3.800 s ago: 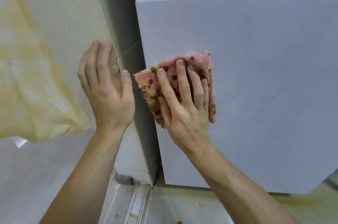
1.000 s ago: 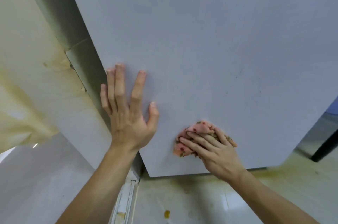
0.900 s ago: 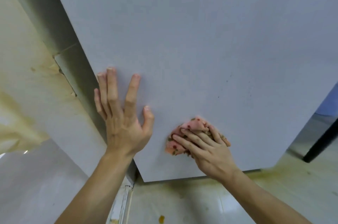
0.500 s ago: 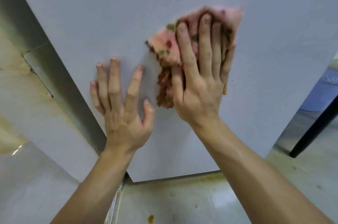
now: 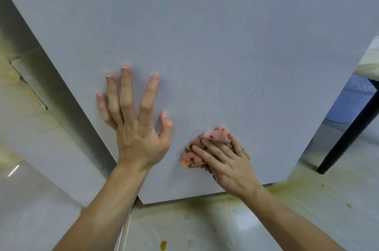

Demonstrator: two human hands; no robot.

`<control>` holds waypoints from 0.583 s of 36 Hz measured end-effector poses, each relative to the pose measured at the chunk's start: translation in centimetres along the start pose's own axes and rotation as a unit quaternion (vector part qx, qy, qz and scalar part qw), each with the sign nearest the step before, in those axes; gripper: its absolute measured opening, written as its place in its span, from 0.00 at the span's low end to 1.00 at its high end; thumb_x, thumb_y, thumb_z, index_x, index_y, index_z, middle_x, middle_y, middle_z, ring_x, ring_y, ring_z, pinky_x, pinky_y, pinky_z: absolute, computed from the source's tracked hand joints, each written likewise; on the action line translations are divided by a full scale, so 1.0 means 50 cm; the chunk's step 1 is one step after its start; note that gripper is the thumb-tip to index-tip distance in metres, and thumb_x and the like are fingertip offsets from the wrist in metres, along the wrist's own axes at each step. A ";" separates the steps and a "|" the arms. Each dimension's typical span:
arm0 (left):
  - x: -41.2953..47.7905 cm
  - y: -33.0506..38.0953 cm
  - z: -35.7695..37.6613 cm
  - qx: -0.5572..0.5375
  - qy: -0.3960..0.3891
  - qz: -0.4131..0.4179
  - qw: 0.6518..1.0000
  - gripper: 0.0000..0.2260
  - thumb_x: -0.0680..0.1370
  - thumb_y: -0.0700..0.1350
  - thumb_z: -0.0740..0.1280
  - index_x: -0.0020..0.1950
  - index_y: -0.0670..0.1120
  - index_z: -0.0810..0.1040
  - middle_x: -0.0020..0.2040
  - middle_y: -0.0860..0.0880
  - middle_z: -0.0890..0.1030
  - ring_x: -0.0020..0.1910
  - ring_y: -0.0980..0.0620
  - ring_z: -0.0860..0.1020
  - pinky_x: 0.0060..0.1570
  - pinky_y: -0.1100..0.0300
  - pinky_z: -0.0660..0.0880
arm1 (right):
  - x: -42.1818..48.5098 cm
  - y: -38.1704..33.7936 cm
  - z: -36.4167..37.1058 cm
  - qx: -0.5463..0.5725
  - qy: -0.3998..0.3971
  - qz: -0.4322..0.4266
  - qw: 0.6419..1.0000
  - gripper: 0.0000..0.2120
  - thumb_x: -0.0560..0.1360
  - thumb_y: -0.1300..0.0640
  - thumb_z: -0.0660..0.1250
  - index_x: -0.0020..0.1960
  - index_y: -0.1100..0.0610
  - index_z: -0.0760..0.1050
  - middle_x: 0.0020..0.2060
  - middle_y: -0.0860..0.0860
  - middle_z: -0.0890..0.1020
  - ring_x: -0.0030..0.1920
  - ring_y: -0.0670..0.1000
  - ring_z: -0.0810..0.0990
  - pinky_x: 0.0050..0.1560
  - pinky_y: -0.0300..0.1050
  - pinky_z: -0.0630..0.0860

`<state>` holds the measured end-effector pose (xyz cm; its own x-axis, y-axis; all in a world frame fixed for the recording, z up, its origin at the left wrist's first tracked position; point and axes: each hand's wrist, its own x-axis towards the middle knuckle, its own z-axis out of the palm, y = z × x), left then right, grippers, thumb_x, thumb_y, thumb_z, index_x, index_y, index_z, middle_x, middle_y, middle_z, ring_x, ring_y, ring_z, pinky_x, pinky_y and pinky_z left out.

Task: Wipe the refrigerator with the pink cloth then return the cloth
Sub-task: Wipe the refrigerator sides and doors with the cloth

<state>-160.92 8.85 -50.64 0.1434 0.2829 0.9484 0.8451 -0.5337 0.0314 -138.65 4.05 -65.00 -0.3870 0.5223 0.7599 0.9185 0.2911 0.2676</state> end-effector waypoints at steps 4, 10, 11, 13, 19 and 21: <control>-0.002 0.009 0.005 -0.004 -0.006 -0.003 1.000 0.34 0.75 0.44 0.69 0.81 0.49 0.65 0.81 0.35 0.59 0.81 0.34 0.51 0.79 0.36 0.44 | 0.195 0.020 -0.095 0.057 0.161 0.127 0.977 0.25 0.88 0.51 0.55 0.83 0.52 0.60 0.82 0.56 0.61 0.85 0.51 0.50 0.83 0.57 0.46; 0.001 0.015 0.005 0.010 -0.003 0.004 1.000 0.35 0.74 0.42 0.70 0.81 0.48 0.65 0.81 0.36 0.59 0.81 0.33 0.53 0.75 0.28 0.50 | 0.419 0.073 -0.237 0.099 0.275 0.262 0.920 0.26 0.84 0.57 0.59 0.81 0.62 0.65 0.80 0.67 0.63 0.82 0.67 0.58 0.81 0.69 0.46; 0.003 0.017 0.004 0.012 0.000 0.007 1.000 0.35 0.74 0.42 0.70 0.81 0.48 0.65 0.81 0.36 0.59 0.81 0.33 0.53 0.76 0.29 0.50 | 0.421 0.073 -0.237 0.086 0.281 0.263 0.919 0.25 0.84 0.57 0.59 0.80 0.62 0.65 0.80 0.67 0.63 0.81 0.67 0.60 0.81 0.69 0.47; 0.007 0.023 0.002 0.012 0.004 0.010 1.000 0.35 0.74 0.43 0.70 0.81 0.49 0.64 0.81 0.37 0.59 0.81 0.34 0.53 0.75 0.29 0.50 | 0.399 0.069 -0.217 0.057 0.278 0.246 0.927 0.24 0.85 0.56 0.59 0.80 0.61 0.67 0.79 0.67 0.65 0.81 0.67 0.61 0.81 0.68 0.50; 0.026 0.055 0.003 -0.007 -0.006 0.008 1.000 0.35 0.73 0.44 0.70 0.80 0.51 0.64 0.82 0.39 0.58 0.81 0.33 0.53 0.76 0.30 0.48 | 0.183 0.054 -0.083 0.035 0.196 0.126 0.972 0.30 0.83 0.51 0.57 0.84 0.50 0.58 0.84 0.55 0.57 0.84 0.54 0.54 0.83 0.60 0.52; 0.031 0.069 0.007 -0.010 -0.008 0.013 1.000 0.36 0.73 0.44 0.70 0.80 0.51 0.65 0.82 0.39 0.58 0.81 0.33 0.54 0.76 0.30 0.49 | 0.101 0.054 -0.044 0.023 0.144 0.100 0.984 0.29 0.84 0.49 0.55 0.85 0.48 0.56 0.85 0.51 0.52 0.85 0.52 0.53 0.83 0.59 0.51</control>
<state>-157.63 7.72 -49.17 0.1744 0.2815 0.9436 0.8308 -0.5564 0.0125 -137.92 5.71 -59.13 -0.1529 0.3255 0.9331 0.9669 0.2446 0.0731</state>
